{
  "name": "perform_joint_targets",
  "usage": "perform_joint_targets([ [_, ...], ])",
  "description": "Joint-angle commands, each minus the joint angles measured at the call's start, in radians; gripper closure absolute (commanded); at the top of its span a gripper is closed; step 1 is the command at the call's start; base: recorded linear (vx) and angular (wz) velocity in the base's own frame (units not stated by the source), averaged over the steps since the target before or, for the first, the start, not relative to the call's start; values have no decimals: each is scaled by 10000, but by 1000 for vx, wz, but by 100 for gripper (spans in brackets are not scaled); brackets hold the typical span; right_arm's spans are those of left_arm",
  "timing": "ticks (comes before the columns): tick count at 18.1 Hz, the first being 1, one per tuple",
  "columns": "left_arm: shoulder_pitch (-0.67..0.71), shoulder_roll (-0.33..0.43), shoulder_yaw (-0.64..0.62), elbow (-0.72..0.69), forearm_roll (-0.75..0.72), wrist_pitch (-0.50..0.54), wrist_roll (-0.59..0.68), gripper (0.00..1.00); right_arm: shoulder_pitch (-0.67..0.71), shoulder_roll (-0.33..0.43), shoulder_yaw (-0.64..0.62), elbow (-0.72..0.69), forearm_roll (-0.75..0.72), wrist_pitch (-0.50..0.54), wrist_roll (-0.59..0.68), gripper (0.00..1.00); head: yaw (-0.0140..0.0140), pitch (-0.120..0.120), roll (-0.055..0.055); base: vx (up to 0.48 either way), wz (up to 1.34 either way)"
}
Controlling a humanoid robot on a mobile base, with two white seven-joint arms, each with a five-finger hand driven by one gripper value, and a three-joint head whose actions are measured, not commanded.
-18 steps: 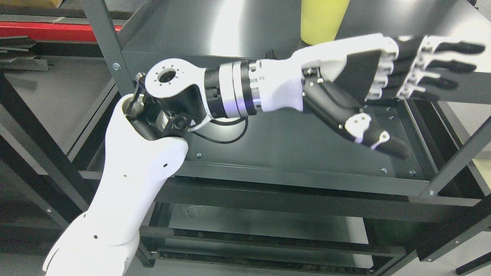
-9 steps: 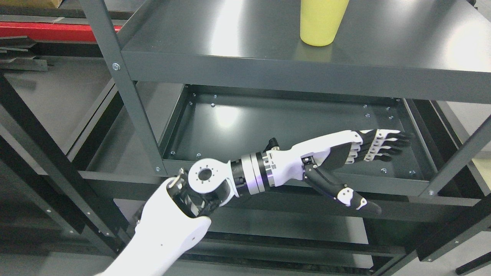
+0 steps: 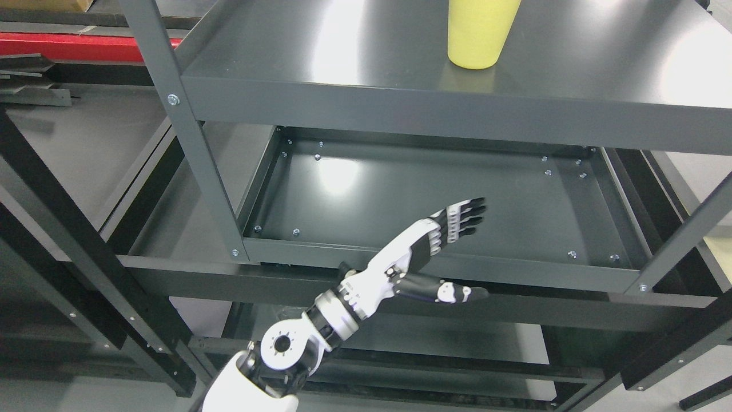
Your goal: Place yellow IKEA cup on middle right shelf
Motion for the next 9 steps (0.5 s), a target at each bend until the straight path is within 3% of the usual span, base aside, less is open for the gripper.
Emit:
perform_joint_targets([
  [1, 2278, -50, 2215, 20, -434, -917, 54, 2, 139, -175, 169, 1, -245, 3, 8, 1, 0, 0, 0, 0, 0],
  [5, 2679, -50, 2769, -593, -449, -1670, 207, 2, 139, -175, 169, 1, -245, 3, 8, 1, 0, 0, 0, 0, 0],
  [9, 2909, -50, 3260, -1130, -617, -1670, 1893, 2, 139, -175, 169, -14, -245, 3, 8, 1, 0, 0, 0, 0, 0],
])
